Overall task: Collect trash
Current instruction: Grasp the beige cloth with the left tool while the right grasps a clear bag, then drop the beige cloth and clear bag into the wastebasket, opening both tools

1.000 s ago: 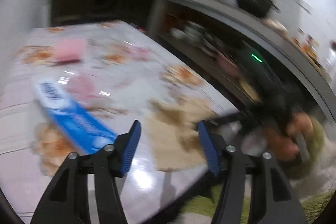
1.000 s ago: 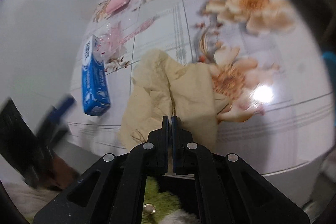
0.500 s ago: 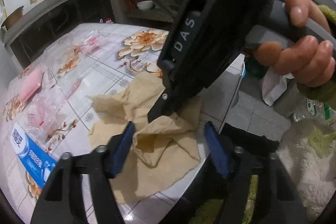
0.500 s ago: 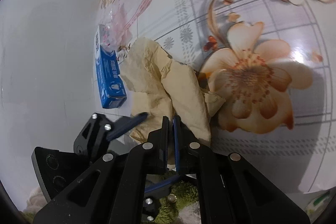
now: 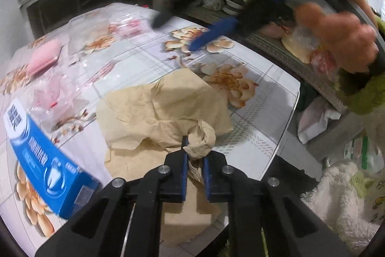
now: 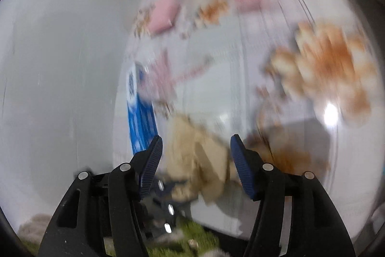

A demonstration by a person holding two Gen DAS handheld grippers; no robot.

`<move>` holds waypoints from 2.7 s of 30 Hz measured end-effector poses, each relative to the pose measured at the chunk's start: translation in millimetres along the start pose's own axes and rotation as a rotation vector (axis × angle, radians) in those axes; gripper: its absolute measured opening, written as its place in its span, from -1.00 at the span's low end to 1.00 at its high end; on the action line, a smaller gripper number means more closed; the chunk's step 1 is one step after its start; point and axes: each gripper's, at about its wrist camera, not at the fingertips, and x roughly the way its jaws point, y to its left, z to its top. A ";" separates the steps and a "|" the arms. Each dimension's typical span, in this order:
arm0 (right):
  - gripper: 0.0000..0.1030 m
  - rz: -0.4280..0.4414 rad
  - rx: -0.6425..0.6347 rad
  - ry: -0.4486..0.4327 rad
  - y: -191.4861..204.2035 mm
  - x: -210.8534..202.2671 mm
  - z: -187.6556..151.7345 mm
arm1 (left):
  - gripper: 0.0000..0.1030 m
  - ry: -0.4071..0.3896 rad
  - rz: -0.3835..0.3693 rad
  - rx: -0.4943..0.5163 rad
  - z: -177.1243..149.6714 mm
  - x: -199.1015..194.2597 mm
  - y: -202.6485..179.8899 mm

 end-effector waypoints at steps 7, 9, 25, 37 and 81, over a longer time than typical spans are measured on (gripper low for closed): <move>0.13 -0.113 -0.080 -0.018 42.2 63.7 48.9 | -0.82 -0.010 -0.007 -0.063 -4.8 -5.3 11.6; 0.13 -0.072 -0.013 0.001 26.0 68.6 54.8 | -0.82 -0.015 -0.004 -0.068 -5.9 -6.6 11.4; -0.25 -0.203 -0.164 0.117 81.8 145.3 65.1 | -0.82 -0.033 -0.017 -0.077 -12.2 -10.2 16.9; -0.99 -0.217 -0.191 0.035 81.0 121.5 52.9 | -0.85 -0.045 0.003 -0.106 -14.5 -13.7 23.8; -0.92 -0.397 1.001 -0.515 -409.8 -138.2 -176.6 | -0.81 0.499 -0.551 -0.256 258.8 364.3 -245.2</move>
